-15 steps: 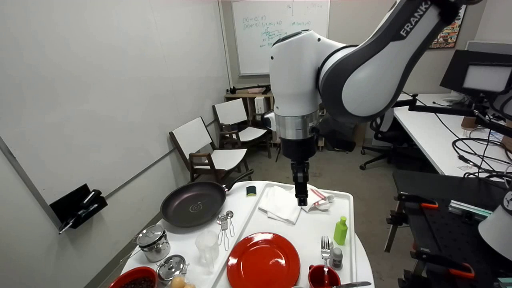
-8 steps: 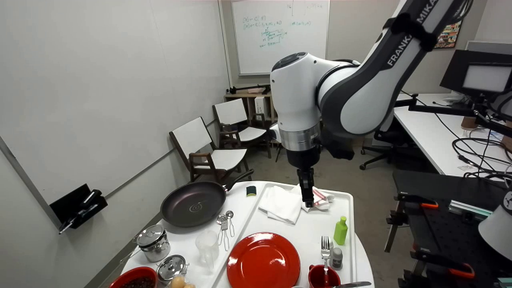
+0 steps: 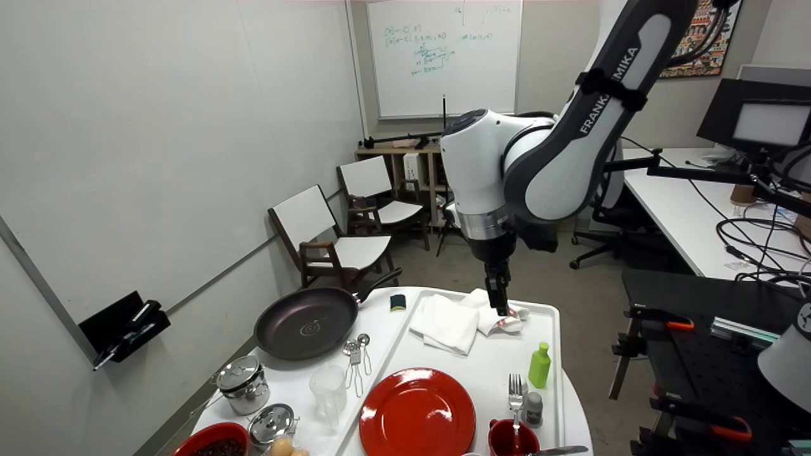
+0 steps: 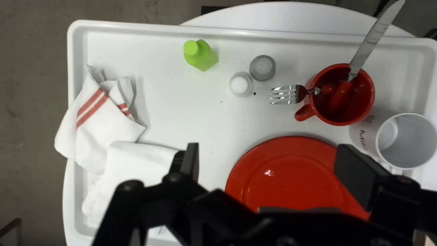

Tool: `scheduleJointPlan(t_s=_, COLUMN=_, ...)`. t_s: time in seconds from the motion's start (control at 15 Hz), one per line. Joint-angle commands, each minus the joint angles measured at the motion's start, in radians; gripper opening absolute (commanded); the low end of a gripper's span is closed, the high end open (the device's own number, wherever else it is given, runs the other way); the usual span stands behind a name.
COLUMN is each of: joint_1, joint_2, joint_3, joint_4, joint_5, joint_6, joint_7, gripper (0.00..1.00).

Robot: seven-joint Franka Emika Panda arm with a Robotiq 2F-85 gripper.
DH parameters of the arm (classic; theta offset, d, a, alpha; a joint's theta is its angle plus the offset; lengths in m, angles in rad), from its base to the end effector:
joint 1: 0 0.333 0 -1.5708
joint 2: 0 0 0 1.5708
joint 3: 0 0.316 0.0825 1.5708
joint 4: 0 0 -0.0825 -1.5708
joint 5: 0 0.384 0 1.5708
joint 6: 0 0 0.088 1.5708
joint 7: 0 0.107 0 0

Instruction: Move the green object backwards

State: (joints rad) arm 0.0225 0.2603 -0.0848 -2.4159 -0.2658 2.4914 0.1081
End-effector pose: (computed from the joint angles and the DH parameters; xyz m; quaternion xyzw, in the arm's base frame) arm 0.4730 -0.0299 0.1900 0.9920 0.0285 -0.0902 0.0832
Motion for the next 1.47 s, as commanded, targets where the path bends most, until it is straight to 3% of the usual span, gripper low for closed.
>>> scheduleJointPlan(t_s=0.0, joint_1=-0.045, joint_2=0.04, joint_3=-0.024, joint_4=0.008, joint_5=0.012, joint_6=0.045, joint_7=-0.026, gripper=1.0)
scheduleJointPlan(t_s=0.6, joint_1=-0.116, joint_2=0.119, joint_3=-0.038, joint_4=0.012, joint_5=0.041, joint_6=0.063, joint_7=-0.093, gripper=1.0)
scheduleJointPlan(t_s=0.87, joint_1=-0.134, joint_2=0.16, joint_3=-0.043, joint_4=0.019, joint_5=0.046, joint_6=0.141, joint_7=-0.114, gripper=1.0)
scheduleJointPlan(t_s=1.4, joint_1=-0.12, joint_2=0.145, joint_3=-0.056, joint_4=0.004, joint_5=0.039, joint_6=0.133, joint_7=-0.088, gripper=1.0)
